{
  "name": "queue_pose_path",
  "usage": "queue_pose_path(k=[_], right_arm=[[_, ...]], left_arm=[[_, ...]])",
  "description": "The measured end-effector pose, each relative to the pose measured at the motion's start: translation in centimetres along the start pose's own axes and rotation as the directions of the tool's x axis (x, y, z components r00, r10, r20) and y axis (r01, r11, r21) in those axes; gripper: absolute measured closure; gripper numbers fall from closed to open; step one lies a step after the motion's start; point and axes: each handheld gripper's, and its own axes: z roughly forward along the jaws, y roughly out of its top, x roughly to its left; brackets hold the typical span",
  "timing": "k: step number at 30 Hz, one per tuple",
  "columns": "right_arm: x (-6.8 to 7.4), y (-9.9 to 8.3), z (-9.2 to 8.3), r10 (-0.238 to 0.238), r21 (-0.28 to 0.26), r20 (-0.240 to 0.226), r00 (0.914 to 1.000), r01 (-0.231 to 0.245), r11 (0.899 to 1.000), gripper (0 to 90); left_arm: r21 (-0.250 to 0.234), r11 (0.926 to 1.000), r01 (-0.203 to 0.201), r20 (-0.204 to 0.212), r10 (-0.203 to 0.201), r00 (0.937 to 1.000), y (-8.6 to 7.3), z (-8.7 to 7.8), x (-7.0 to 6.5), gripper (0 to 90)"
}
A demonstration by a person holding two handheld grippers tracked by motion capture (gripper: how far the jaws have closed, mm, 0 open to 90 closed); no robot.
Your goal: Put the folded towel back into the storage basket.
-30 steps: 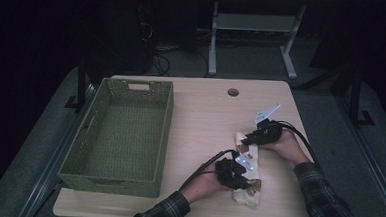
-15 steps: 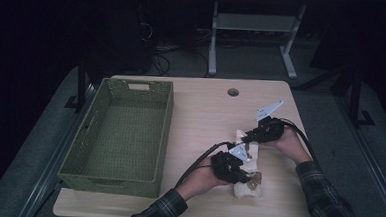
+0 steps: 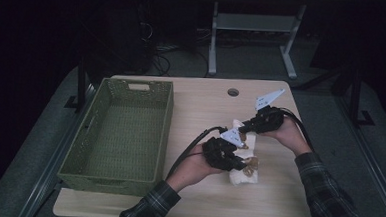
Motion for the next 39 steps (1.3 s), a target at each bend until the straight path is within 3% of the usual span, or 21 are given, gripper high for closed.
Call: queue_pose_path(k=[8,15,28,39], right_arm=[[0.2,2.9,-0.1,-0.023,-0.031,-0.009,0.9997,0.023,0.999,78.2],[0.5,5.5,0.6,-0.052,-0.03,-0.014,0.9986,0.051,0.998,78.2],[1.0,11.5,2.6,-0.119,-0.036,-0.009,0.9929,0.119,0.992,78.3],[1.7,16.9,5.5,-0.17,-0.048,-0.017,0.9853,0.169,0.984,78.5]], left_arm=[[-0.015,0.9999,-0.006,-0.029,0.005,0.9996,0.5,-3.3,0.4,81.8],[-0.026,0.9995,-0.017,-0.035,0.016,0.9993,0.1,-6.2,1.4,81.8],[-0.051,0.9987,-0.002,-0.079,-0.002,0.9968,-2.1,-12.0,2.8,81.8],[-0.077,0.997,0.011,-0.136,-0.021,0.9905,-4.9,-16.8,3.5,81.9]])
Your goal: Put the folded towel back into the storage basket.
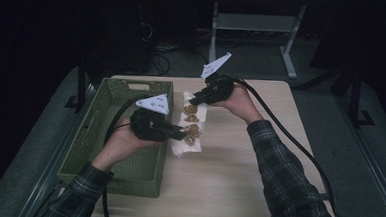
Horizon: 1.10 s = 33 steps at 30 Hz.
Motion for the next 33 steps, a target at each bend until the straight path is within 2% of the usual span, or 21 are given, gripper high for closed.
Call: queue_pose_path(k=[9,18,23,26,33], right_arm=[[0.5,3.9,3.8,-0.049,0.0,-0.036,0.9981,0.049,0.999,78.6],[0.9,6.0,7.2,-0.066,0.005,-0.064,0.9957,0.067,0.998,78.7],[1.1,6.5,8.8,-0.07,-0.003,-0.078,0.9946,0.07,0.998,78.6],[1.2,6.6,9.7,-0.071,-0.012,-0.083,0.9941,0.07,0.997,78.7],[1.3,6.3,11.2,-0.055,-0.016,-0.095,0.994,0.054,0.998,78.7]], left_arm=[[0.003,0.9995,0.03,-0.052,-0.03,0.9982,-3.1,-3.4,1.0,81.9],[0.012,0.998,0.063,-0.085,-0.061,0.9945,-5.6,-5.6,1.3,81.9],[0.008,0.9959,0.09,-0.101,-0.089,0.9909,-7.0,-6.3,1.5,81.8],[0.033,0.995,0.094,-0.109,-0.09,0.9899,-7.7,-6.4,1.5,81.8],[0.047,0.9938,0.101,-0.112,-0.095,0.9891,-9.0,-6.5,1.6,81.8]])
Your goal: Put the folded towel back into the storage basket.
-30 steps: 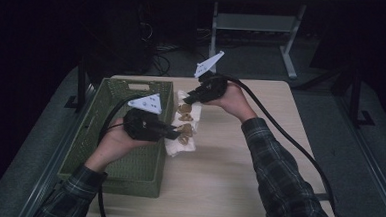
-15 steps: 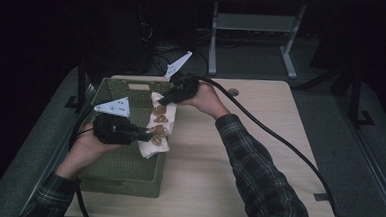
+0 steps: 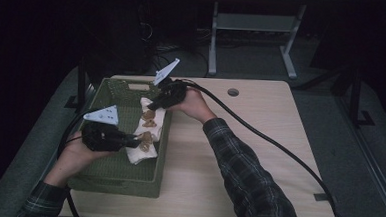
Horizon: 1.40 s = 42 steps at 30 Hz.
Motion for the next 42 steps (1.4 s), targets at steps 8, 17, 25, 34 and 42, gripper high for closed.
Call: queue_pose_path(k=[8,17,25,34,42], right_arm=[[0.3,0.1,1.3,-0.01,0.015,-0.017,0.9998,0.011,1.0,78.7],[0.1,-0.2,2.4,0.001,0.038,-0.022,0.9998,0.0,0.999,78.8],[-0.6,-0.2,2.5,-0.009,0.048,-0.002,1.0,0.009,0.999,78.6],[-1.3,0.0,1.7,0.013,-0.007,0.085,0.9963,-0.012,1.0,49.0],[-1.7,-0.1,-0.1,0.04,-0.028,0.097,0.9944,-0.038,0.999,39.0]], left_arm=[[0.005,1.0,0.003,0.005,-0.003,1.0,-1.1,0.3,0.0,80.1],[-0.037,0.9987,0.034,-0.031,-0.035,0.9989,-1.1,0.8,0.5,43.1],[-0.053,0.9977,0.044,-0.023,-0.045,0.9987,-1.0,1.4,0.6,41.2],[-0.06,0.9972,0.044,-0.014,-0.045,0.9989,-0.6,1.8,0.6,40.1],[-0.077,0.9954,0.058,-0.007,-0.059,0.9982,0.3,2.6,0.8,36.9]])
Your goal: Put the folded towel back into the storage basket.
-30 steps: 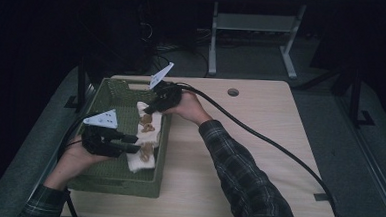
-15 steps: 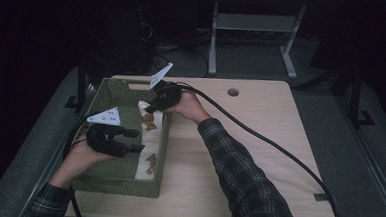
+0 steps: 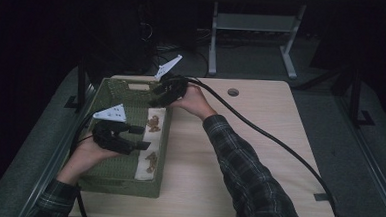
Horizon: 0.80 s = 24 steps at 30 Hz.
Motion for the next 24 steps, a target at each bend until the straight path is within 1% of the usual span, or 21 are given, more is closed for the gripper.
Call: queue_pose_path(k=[3,4,6,7,8,10,11,12,13,16,17,18,20,22,24], right_arm=[[0.0,-0.1,-0.5,0.003,-0.003,0.001,1.0,-0.003,1.0,38.2],[0.0,-0.2,-0.7,0.012,0.001,-0.004,0.9999,-0.012,1.0,37.5],[-0.1,-0.3,-1.1,0.011,0.001,-0.001,0.9999,-0.011,1.0,36.9],[-0.1,-0.5,-1.3,0.013,-0.005,-0.001,0.9999,-0.013,1.0,36.7],[-0.1,-0.6,-1.7,0.025,-0.003,-0.003,0.9997,-0.025,1.0,36.7],[-0.3,-0.9,-2.3,0.017,-0.002,0.0,0.9999,-0.017,1.0,36.3],[-0.3,-1.1,-2.7,0.024,0.001,0.002,0.9997,-0.024,1.0,36.2],[-0.4,-1.3,-3.0,0.017,-0.001,0.004,0.9999,-0.017,1.0,36.1],[-0.5,-1.4,-3.5,0.019,0.006,0.007,0.9998,-0.019,1.0,35.8],[-0.7,-1.9,-4.9,0.024,-0.013,0.015,0.9996,-0.024,1.0,35.6],[-0.8,-2.1,-5.3,0.029,-0.012,0.014,0.9995,-0.029,1.0,35.3],[-0.9,-2.2,-5.6,0.026,-0.009,0.019,0.9995,-0.026,1.0,34.9],[-1.0,-2.4,-6.2,0.028,-0.012,0.02,0.9994,-0.028,1.0,34.5],[-1.0,-2.7,-6.8,0.02,-0.015,0.029,0.9994,-0.019,1.0,33.7],[-1.0,-3.3,-7.6,0.019,-0.005,0.027,0.9994,-0.019,1.0,32.4]], left_arm=[[-0.003,1.0,0.001,0.001,-0.001,1.0,0.5,0.5,-0.1,36.0],[-0.004,1.0,0.001,0.001,-0.001,1.0,0.7,0.7,-0.1,35.7],[-0.005,1.0,0.002,0.0,-0.002,1.0,1.0,1.0,-0.1,34.9],[-0.005,1.0,0.005,-0.001,-0.005,1.0,1.2,1.2,-0.2,34.7],[-0.005,1.0,0.001,-0.003,-0.001,1.0,1.4,1.4,-0.2,34.5],[-0.006,1.0,-0.002,-0.006,0.002,1.0,1.7,1.8,-0.2,34.1],[-0.009,1.0,0.003,-0.006,-0.003,1.0,1.9,2.0,-0.3,33.9],[-0.015,0.9999,0.004,-0.009,-0.004,1.0,2.1,2.3,-0.3,33.8],[-0.02,0.9998,0.004,-0.01,-0.004,0.9999,2.3,2.5,-0.4,33.7],[-0.026,0.9996,0.006,-0.017,-0.006,0.9998,3.0,3.2,-0.5,33.2],[-0.025,0.9997,0.005,-0.021,-0.006,0.9998,3.2,3.4,-0.6,33.1],[-0.026,0.9996,0.01,-0.022,-0.01,0.9997,3.4,3.7,-0.7,32.7],[-0.024,0.9997,0.006,-0.027,-0.006,0.9996,3.8,4.0,-0.9,32.2],[-0.026,0.9997,0.004,-0.032,-0.005,0.9995,4.1,4.4,-1.3,31.3],[-0.024,0.9997,0.005,-0.04,-0.006,0.9992,4.6,4.9,-1.8,29.6]])
